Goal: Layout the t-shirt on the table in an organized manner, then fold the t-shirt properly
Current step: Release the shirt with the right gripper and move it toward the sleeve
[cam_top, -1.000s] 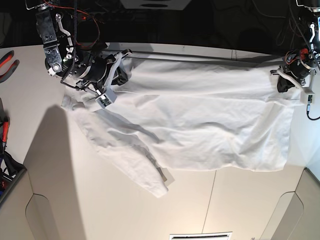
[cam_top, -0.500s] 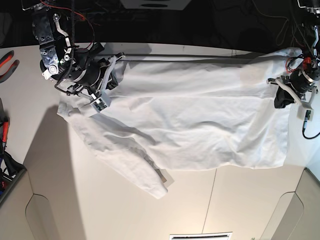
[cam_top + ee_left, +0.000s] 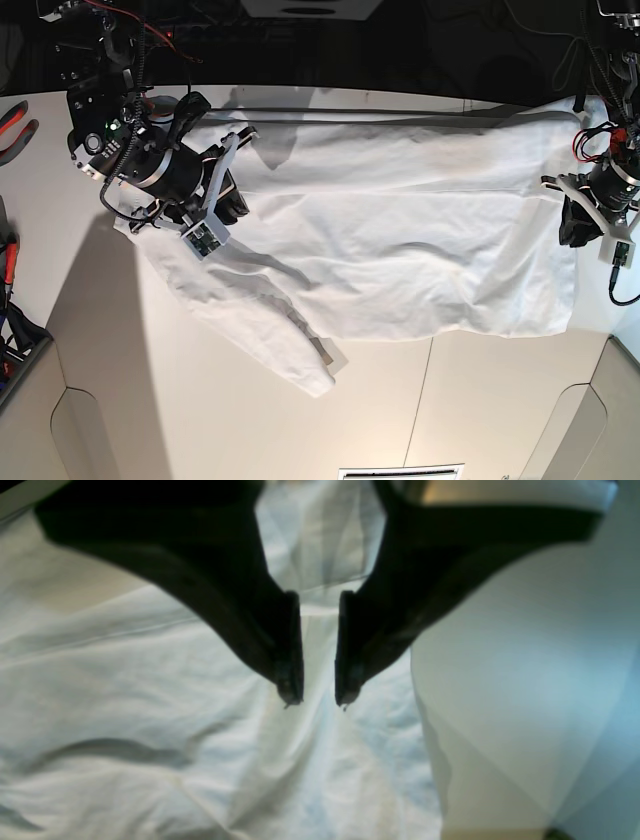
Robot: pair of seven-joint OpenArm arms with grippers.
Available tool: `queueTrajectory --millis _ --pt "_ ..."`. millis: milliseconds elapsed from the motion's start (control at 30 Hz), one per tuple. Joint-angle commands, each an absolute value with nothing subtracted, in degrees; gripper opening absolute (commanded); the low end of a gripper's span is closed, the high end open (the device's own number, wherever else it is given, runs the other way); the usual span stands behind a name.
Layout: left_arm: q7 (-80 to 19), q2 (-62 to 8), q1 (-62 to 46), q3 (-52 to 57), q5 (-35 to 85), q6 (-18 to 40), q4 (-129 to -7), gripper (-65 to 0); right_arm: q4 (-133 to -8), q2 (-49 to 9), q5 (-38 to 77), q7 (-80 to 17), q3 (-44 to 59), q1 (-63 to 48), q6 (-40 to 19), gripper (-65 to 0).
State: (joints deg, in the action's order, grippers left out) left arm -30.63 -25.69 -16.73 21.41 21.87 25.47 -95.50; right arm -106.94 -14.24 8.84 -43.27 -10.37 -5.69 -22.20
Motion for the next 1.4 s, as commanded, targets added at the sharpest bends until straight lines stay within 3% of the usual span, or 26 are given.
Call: queueTrajectory --millis 0,100,300,367,467,700,800,1067,1367 --pt "-29.15 -26.68 -15.57 21.85 21.39 25.06 -96.51 -45.8 -107.98 -14.41 8.01 -41.36 -10.13 -4.19 -20.47 -56.2" --pt "-29.17 -26.68 -14.26 21.85 19.40 21.91 -96.51 -40.4 -107.96 -14.41 3.86 -39.44 -10.11 -2.31 -16.60 -56.2" --pt "-28.97 -26.46 -11.42 21.82 18.41 19.68 -96.51 -40.5 -106.80 -14.41 -3.53 -36.47 -10.11 3.09 -11.29 -56.0" --pt "-28.97 -26.02 -10.50 21.82 18.48 19.70 -96.51 -40.5 -104.33 -14.39 -3.70 -36.14 -10.07 5.78 -11.27 -50.2" --pt "-28.95 -25.19 -9.82 21.78 18.61 19.73 -96.51 -40.5 -96.86 -14.41 -3.66 -34.63 -10.04 10.35 -10.96 -39.8" --pt "-28.56 -24.27 -9.82 21.76 18.59 19.73 -96.47 -40.5 -71.07 -14.41 -0.99 -30.33 -8.27 22.26 -8.78 -39.3" --pt "-28.51 -24.27 -9.82 21.76 18.61 19.73 -96.47 -40.5 -61.43 -14.39 3.55 -28.18 -5.34 26.24 -10.96 -39.3" --pt "-28.47 -24.27 -9.82 21.76 18.61 19.73 -96.47 -40.5 -47.57 -14.06 18.13 -25.08 1.58 28.67 -25.39 -39.3" --pt "-28.47 -24.27 -9.82 21.76 18.63 19.73 -96.47 -40.5 -42.19 -11.35 18.41 -25.02 1.58 28.69 -26.35 -39.3"
